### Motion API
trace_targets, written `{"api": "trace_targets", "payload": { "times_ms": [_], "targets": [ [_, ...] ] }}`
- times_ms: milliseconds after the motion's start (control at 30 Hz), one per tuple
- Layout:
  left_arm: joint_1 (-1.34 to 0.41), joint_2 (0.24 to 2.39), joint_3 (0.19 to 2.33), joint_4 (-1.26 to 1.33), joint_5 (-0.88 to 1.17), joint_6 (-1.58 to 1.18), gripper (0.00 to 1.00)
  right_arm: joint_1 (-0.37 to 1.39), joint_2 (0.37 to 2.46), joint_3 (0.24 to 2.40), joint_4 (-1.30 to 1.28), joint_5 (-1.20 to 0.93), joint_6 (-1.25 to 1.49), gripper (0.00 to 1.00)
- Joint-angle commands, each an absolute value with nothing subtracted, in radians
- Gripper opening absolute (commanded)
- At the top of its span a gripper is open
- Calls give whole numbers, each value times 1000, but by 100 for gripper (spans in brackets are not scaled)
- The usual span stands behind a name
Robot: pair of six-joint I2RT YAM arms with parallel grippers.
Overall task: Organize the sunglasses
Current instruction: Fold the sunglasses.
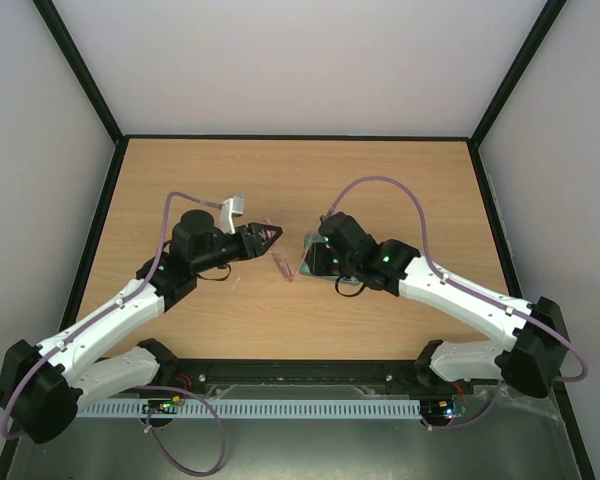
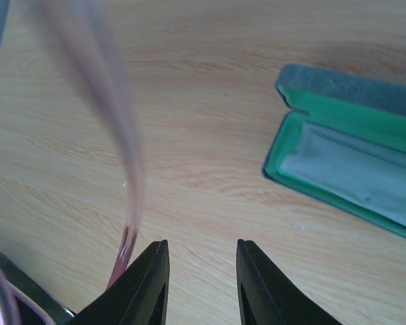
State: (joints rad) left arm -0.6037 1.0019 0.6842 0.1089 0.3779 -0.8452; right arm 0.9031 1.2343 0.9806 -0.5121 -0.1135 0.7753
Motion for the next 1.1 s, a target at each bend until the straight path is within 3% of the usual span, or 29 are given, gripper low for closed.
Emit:
{"api": "trace_targets", "payload": {
  "times_ms": [0,800,1067],
  "targets": [
    [-623,1020,664,179,417,-863,50,898,1282,1050,-479,-109,742,30],
    [-668,1073,679,225,433,-872,50,933,1368,1185,-473,-204,695,30],
    [-657,1020,716,96,449,-798,51,805,1190,1088,-594,-101,644,40]
  ]
}}
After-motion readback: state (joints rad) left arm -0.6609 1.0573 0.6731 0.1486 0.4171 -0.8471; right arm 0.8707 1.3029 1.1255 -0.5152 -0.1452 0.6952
